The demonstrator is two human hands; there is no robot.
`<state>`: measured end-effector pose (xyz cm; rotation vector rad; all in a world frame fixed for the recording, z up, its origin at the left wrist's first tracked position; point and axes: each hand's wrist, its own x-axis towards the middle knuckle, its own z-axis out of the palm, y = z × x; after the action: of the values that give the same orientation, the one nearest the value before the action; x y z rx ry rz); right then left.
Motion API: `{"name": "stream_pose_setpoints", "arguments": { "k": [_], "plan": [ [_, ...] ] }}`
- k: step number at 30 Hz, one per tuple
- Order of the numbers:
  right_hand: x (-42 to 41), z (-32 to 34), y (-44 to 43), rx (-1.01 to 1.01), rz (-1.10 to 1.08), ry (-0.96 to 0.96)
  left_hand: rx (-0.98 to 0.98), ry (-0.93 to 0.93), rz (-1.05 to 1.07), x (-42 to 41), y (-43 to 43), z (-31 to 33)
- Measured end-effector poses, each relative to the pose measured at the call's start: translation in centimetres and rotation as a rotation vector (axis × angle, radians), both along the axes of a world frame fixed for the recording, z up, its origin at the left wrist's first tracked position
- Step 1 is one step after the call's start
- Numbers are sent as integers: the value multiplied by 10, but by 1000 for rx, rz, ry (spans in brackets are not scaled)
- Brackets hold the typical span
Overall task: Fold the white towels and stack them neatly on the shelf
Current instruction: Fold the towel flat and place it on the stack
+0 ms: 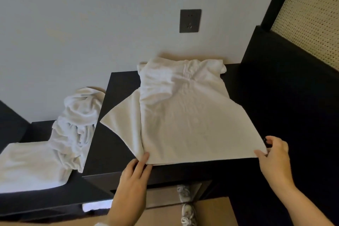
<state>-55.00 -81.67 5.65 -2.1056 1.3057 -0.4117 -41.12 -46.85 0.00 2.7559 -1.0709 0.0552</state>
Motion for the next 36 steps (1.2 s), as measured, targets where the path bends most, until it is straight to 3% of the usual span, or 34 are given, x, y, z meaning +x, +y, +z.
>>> {"name": "stream_pose_setpoints", "arguments": {
  "k": [2, 4, 8, 11, 16, 19, 22, 25, 28, 33, 35, 36],
  "plan": [
    [7, 4, 6, -253, 96, 161, 16, 23, 14, -3, 4, 0],
    [33, 14, 16, -439, 234, 203, 44, 25, 23, -4, 2, 13],
    [114, 10, 46, -366, 613, 136, -137, -1, 69, -3, -15, 42],
    [143, -20, 62, -343, 770, 278, -287, 10, 168, 18, -23, 54],
    [130, -42, 50, -368, 733, 317, 33, 154, 123, 66, -23, 46],
    [105, -42, 22, -379, 664, 347, 101, 155, 81, 66, -26, 41],
    [74, -36, -7, -352, 615, 410, 56, 15, -9, 41, -36, 35],
    [62, -26, -26, -353, 585, 437, -73, -4, -54, 30, -43, 36],
    [86, -12, -29, -412, 552, 300, -207, -40, 55, 55, -48, 47],
    [145, -32, -5, -379, 679, 216, -68, 249, 524, 139, -48, 60],
    [151, -46, 0, -381, 681, 214, -142, 478, 633, 170, -50, 63],
    [152, -48, 0, -387, 683, 219, -269, 637, 678, 180, -51, 67]
  ]
}}
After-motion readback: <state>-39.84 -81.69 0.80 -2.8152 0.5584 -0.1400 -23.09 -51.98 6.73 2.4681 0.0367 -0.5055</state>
